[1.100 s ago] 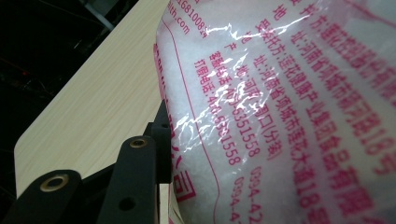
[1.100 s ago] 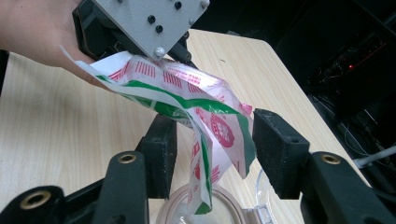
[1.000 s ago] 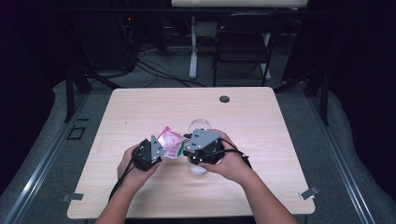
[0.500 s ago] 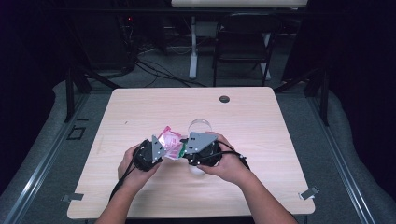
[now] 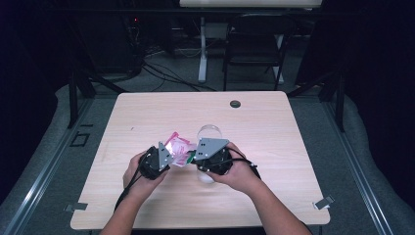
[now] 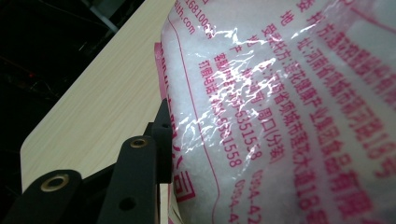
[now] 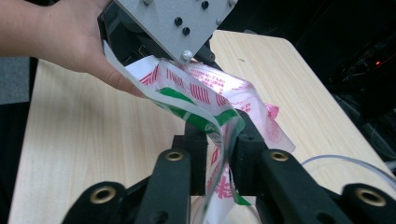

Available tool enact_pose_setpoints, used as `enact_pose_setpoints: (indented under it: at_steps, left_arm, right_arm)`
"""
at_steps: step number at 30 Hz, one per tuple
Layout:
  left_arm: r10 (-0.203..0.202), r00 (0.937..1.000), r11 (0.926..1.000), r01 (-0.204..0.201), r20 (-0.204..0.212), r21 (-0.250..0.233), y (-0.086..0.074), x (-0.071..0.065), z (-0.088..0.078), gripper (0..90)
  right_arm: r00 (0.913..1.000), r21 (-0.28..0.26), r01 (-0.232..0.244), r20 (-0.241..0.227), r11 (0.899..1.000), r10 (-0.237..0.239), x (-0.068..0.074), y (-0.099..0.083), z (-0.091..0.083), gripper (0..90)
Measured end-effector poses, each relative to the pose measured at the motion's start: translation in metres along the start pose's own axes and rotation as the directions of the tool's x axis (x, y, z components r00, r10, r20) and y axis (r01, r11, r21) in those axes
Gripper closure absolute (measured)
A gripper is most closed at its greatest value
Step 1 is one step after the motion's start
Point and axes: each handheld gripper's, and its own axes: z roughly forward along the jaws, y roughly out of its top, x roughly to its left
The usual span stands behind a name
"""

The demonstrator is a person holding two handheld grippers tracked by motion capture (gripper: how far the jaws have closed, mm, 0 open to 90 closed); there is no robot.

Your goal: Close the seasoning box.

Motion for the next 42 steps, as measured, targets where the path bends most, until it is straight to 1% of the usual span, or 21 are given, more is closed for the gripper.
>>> enact_pose_setpoints:
  at_steps: [5,8,13,16,21,28,33,39,42]
  left_arm:
    - [0.006,0.9999,1.0,-0.006,-0.012,0.0,-0.0001,-0.0017,0.0003,61.6]
    - [0.015,0.9997,0.9999,-0.015,-0.022,0.008,-0.0003,-0.0023,0.0003,61.6]
    - [0.017,0.9995,0.9998,-0.017,-0.028,0.008,-0.0004,-0.0029,0.0004,61.7]
    - [0.024,0.999,0.9997,-0.024,-0.038,0.002,-0.0002,-0.0028,0.0001,61.6]
    - [0.025,0.9984,0.9997,-0.025,-0.051,-0.001,-0.0007,-0.0036,-0.0005,61.7]
    - [0.04,0.996,0.9992,-0.041,-0.08,-0.004,-0.0004,-0.0043,-0.0018,61.7]
    - [0.057,0.9929,0.9983,-0.058,-0.104,-0.002,-0.0003,-0.0045,-0.0025,61.7]
    - [0.076,0.9867,0.9971,-0.077,-0.144,0.0,-0.0006,-0.0052,-0.0037,61.7]
    - [0.086,0.9852,0.9963,-0.086,-0.149,0.0,0.0001,-0.0048,-0.0038,61.7]
  right_arm:
    - [0.9997,-0.004,-0.023,-0.011,1.0,0.023,-0.0009,-0.001,0.0003,86.3]
    - [0.9991,-0.002,-0.037,-0.019,0.999,0.037,-0.0018,-0.0021,0.001,87.6]
    - [0.9984,0.002,-0.048,-0.029,0.999,0.048,-0.0028,-0.0028,0.0012,88.3]
    - [0.998,-0.002,-0.056,-0.029,0.998,0.056,-0.0033,-0.0033,0.0012,88.4]
    - [0.9971,-0.007,-0.068,-0.033,0.998,0.068,-0.0034,-0.0034,0.0012,88.4]
    - [0.9963,-0.013,-0.08,-0.034,0.997,0.079,-0.0038,-0.0041,0.0012,88.4]
    - [0.9957,-0.016,-0.086,-0.037,0.996,0.085,-0.0045,-0.0051,0.0015,88.4]
    - [0.9955,-0.016,-0.089,-0.034,0.996,0.088,-0.0053,-0.0067,0.0031,88.4]
    - [0.9951,-0.017,-0.095,-0.029,0.995,0.095,-0.0055,-0.0072,0.0028,88.4]
